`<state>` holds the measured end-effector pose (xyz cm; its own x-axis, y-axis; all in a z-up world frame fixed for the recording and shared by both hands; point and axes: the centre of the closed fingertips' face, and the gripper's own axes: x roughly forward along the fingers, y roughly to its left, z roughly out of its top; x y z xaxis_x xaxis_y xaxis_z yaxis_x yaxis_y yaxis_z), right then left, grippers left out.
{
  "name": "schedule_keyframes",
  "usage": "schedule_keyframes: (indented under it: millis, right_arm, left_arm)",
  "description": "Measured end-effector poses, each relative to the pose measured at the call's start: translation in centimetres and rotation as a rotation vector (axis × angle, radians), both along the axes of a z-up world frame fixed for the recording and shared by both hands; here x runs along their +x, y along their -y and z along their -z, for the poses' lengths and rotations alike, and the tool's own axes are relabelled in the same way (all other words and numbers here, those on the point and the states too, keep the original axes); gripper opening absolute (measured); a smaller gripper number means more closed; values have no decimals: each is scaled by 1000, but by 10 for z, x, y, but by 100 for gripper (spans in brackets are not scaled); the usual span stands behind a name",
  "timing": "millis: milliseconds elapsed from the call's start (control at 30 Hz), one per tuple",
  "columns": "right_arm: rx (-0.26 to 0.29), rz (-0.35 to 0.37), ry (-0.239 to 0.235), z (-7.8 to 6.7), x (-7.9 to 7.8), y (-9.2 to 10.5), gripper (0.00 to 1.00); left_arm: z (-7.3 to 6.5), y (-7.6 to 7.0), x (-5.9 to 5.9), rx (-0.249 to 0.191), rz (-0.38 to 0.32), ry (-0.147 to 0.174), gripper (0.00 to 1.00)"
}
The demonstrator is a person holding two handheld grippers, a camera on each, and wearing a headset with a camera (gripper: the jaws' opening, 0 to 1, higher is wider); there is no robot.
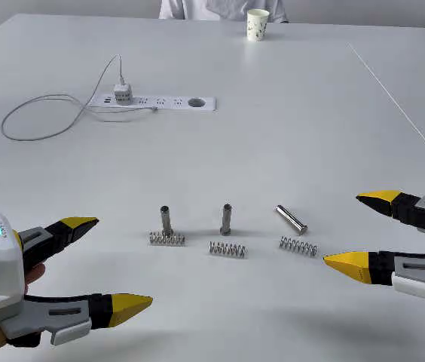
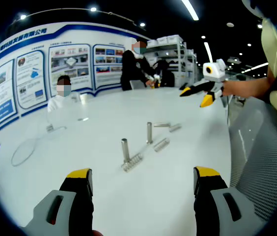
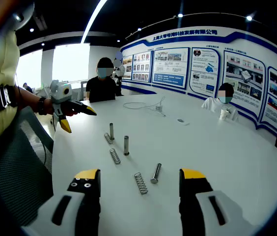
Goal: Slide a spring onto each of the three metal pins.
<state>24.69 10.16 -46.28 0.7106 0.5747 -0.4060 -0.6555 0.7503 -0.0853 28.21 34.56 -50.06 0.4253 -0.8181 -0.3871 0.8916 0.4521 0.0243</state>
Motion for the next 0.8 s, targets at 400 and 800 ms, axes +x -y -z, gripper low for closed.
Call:
schedule_keyframes:
  millis: [400,800]
  right_arm:
    - [-5,-8,-5,0,1,0,65]
    - [-10,-25,-1,-2,4,-4,65]
  left_arm:
    - [0,0,-4,0,-6,2,86]
    - [-2,-2,-4,0,-16,4,86]
